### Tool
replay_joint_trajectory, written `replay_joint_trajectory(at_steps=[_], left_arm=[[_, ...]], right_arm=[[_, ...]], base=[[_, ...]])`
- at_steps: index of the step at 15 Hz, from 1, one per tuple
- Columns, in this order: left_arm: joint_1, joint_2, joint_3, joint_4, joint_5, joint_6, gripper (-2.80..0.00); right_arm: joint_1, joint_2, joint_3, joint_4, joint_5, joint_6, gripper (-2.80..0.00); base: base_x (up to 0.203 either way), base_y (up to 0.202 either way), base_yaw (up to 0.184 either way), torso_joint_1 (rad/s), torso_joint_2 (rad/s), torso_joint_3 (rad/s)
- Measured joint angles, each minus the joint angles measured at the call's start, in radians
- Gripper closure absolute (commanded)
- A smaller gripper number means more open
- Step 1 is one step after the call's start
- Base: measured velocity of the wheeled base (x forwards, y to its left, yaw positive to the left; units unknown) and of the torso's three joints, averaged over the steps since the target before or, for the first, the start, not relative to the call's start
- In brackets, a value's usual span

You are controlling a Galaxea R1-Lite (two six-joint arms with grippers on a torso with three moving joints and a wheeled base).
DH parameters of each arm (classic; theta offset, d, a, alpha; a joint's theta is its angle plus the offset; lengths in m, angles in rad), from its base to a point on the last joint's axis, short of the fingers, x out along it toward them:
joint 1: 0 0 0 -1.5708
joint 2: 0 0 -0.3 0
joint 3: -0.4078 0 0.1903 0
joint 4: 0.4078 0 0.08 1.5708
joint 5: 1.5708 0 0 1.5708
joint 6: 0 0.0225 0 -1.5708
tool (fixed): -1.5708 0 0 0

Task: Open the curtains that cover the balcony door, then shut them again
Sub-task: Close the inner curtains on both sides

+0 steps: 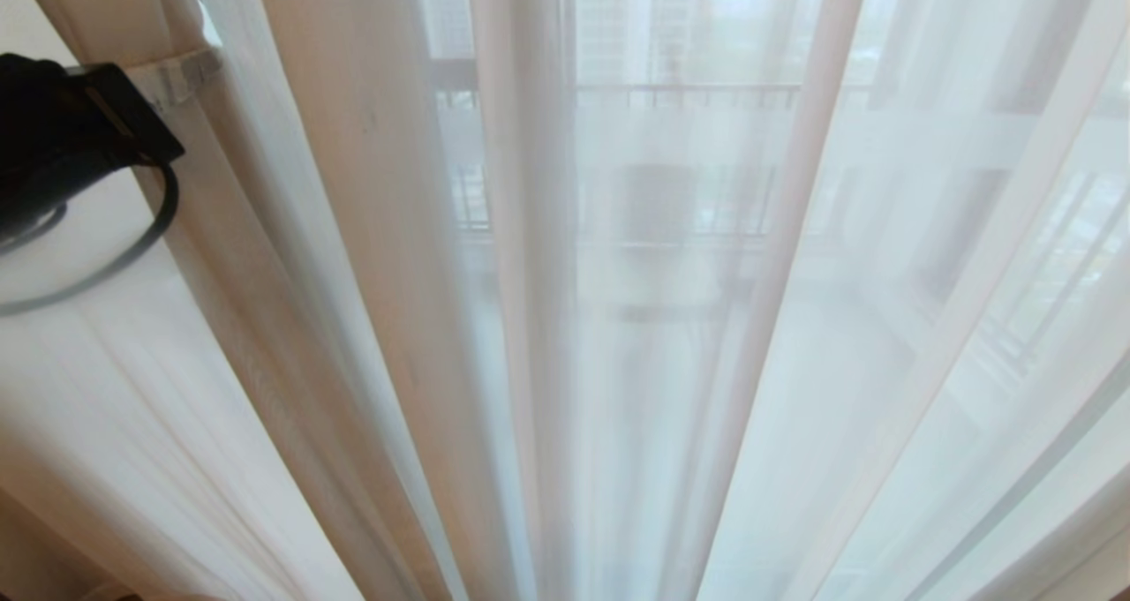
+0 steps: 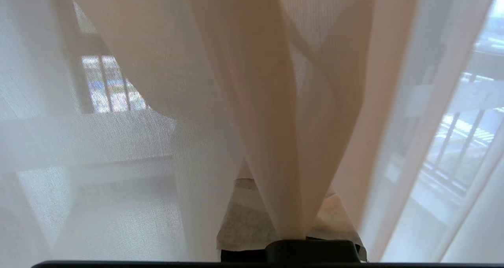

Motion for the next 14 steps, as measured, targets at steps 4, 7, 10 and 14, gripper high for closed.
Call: replay_joint_trajectory(at_steps=[4, 7, 10, 14], left_arm=[[-0.009, -0.006, -0.004, 0.001, -0.002, 0.001, 0.0], [-0.017, -0.007, -0.005, 0.014, -0.004, 0.0, 0.0], [-0.018, -0.006, -0.008, 0.016, -0.005, 0.001, 0.0], [-0.019, -0.005, -0.009, 0.015, -0.005, 0.001, 0.0]], right_arm=[[0.0, 0.0, 0.0, 0.0, 0.0, 0.0, 0.0], [0.0, 0.0, 0.0, 0.0, 0.0, 0.0, 0.0], [0.0, 0.0, 0.0, 0.0, 0.0, 0.0, 0.0], [0.0, 0.0, 0.0, 0.0, 0.0, 0.0, 0.0]], base=[[0.0, -0.19, 0.0, 0.005, 0.0, 0.001], [0.0, -0.19, -0.001, 0.0, 0.0, 0.002], [0.0, -0.19, -0.001, 0.002, 0.0, 0.002], [0.0, -0.189, -0.001, 0.0, 0.0, 0.004]])
